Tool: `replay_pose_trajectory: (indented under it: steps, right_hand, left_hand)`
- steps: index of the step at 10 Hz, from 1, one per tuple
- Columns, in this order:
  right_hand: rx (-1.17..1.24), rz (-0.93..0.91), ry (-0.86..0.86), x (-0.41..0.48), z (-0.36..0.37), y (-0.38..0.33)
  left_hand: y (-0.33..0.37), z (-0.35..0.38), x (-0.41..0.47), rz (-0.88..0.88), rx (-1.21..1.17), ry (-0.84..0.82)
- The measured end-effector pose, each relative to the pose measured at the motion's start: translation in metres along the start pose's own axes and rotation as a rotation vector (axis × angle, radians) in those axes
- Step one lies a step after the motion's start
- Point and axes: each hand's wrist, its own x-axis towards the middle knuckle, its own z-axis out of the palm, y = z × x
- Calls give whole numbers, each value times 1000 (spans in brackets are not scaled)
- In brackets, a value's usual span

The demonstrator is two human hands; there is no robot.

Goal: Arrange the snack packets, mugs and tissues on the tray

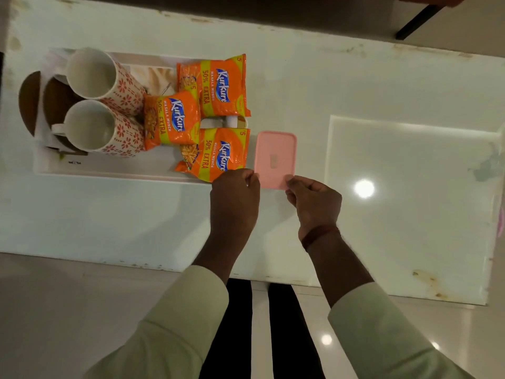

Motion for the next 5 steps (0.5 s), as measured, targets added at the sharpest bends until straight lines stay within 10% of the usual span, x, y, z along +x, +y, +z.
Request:
replay_pose_trajectory:
  steps: [3,5]
  right_hand:
    - [-130,-26,41,-8,0,-6]
    - [-539,-481,104,-53,-22,-34]
  left_hand:
    - [4,-14,5,4,-7,-54]
    - [15,-63,-4,250,176,10]
